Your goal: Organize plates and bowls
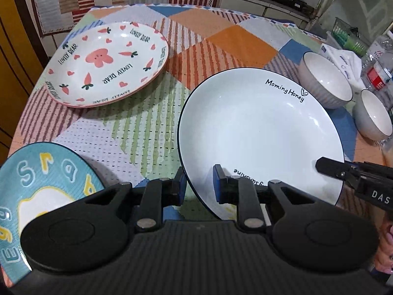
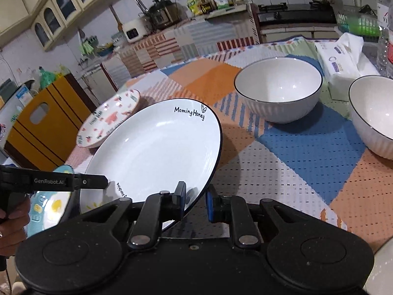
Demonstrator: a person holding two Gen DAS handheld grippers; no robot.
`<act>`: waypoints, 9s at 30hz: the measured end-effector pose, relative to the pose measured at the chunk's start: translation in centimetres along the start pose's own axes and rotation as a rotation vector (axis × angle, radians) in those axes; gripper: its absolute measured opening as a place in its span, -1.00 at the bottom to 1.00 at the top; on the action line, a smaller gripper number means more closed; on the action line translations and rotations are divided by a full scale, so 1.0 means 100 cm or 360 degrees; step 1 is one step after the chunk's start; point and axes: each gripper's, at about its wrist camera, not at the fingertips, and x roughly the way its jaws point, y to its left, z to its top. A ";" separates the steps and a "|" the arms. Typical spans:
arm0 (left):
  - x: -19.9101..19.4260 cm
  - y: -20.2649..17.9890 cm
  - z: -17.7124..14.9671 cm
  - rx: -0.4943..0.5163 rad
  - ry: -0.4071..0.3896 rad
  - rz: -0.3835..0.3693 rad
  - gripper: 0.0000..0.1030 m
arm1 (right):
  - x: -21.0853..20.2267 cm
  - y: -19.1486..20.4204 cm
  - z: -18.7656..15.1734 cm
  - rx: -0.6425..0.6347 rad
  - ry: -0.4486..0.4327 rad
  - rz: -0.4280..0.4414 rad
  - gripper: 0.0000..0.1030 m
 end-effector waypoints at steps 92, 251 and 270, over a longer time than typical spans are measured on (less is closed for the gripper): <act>-0.089 0.197 -0.065 0.0088 0.0143 0.0189 0.15 | 0.051 0.203 -0.029 -0.0501 0.0328 0.0419 0.28; -0.106 0.140 0.064 0.0057 0.0061 0.0172 -0.06 | -0.021 0.161 0.095 -0.0579 0.0016 0.0181 0.40; -0.002 0.208 0.111 -0.0195 -0.0039 0.0219 0.46 | 0.144 0.135 0.158 -0.0196 0.0308 0.0194 0.36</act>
